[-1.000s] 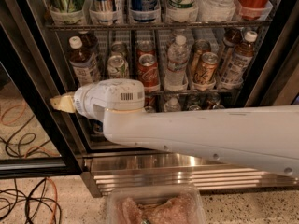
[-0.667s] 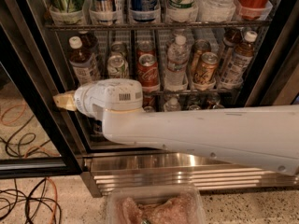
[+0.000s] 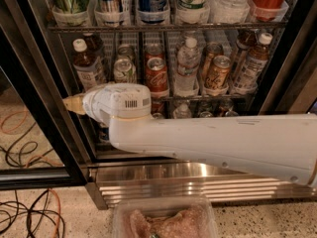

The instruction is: Pick blue water bottle from middle shelf of fridge

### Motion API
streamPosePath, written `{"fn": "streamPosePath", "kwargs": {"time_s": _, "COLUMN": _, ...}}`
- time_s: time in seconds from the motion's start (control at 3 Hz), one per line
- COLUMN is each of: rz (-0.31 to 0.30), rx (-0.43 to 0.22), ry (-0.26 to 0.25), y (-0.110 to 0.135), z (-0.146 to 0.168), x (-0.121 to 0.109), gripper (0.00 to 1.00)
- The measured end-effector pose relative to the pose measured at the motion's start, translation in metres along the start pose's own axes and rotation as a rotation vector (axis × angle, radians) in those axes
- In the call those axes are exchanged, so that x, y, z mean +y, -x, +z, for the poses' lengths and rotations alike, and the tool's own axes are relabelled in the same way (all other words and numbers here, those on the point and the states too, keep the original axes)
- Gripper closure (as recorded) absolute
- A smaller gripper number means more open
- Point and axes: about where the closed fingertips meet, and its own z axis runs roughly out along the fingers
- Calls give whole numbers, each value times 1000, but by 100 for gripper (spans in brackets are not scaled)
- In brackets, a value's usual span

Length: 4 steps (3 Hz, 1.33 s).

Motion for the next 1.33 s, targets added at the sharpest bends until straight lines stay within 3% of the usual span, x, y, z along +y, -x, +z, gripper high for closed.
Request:
{"fn": "streamPosePath", "kwargs": {"time_s": 0.67, "rz": -2, "rx": -23, "ry": -74, "y": 7, "z": 10, "x": -27, "gripper": 23}}
{"fn": "streamPosePath", "kwargs": {"time_s": 1.33, "rz": 2, "rx": -43, "ry": -96, "y": 17, "z": 22, "x": -36, "gripper": 22}}
